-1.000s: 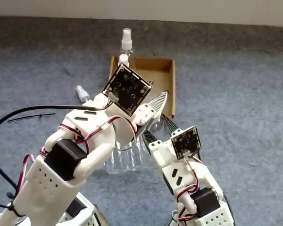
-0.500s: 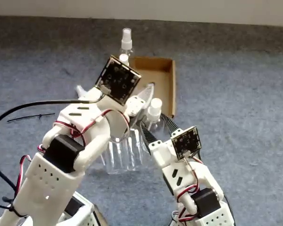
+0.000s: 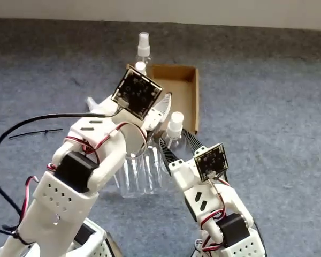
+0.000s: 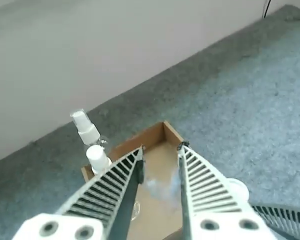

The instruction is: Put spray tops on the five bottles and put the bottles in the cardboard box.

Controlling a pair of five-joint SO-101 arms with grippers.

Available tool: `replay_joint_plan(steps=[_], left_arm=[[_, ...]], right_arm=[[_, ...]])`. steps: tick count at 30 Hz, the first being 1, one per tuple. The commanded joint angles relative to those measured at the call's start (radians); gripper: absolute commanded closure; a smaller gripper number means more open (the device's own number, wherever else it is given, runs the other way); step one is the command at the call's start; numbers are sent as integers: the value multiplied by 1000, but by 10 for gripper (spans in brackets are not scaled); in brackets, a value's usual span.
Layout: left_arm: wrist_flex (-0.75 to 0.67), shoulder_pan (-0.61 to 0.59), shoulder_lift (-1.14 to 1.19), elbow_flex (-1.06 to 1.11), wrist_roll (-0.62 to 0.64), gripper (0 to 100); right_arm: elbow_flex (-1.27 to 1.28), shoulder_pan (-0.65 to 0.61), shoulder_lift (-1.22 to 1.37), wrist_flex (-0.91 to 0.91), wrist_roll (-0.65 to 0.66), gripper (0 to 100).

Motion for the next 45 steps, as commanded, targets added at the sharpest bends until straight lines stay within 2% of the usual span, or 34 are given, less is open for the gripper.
replay_joint_plan(steps=[1,6,10,14,18,23,27,32,35,39,42,45], left_arm=[[37,30,-18,-84,-3,889],[35,84,-16,27,-9,888],[35,77,-21,90,-11,888],[40,41,-25,64,-11,889],[51,-13,-28,-61,-11,889],[207,-122,-87,-302,-11,890],[316,-275,-157,-335,-11,891],[327,-611,-165,-82,-11,891],[285,-722,-128,157,-9,891],[135,-768,-25,390,-2,891],[28,-766,42,453,0,891],[-51,-769,101,484,84,891]], right_arm=[[-12,13,-8,-22,-6,994],[-12,13,-8,-22,-6,994],[-12,13,-8,-22,-6,994],[-12,13,-8,-21,-6,994],[-12,15,-8,-21,-6,994],[-19,19,-8,-21,-6,994],[-24,19,-7,-25,-6,994],[-99,19,-1,-31,94,994],[-117,19,16,-136,137,994],[-194,16,200,-248,141,994],[-308,13,421,-328,123,994],[-426,13,627,-417,60,994]])
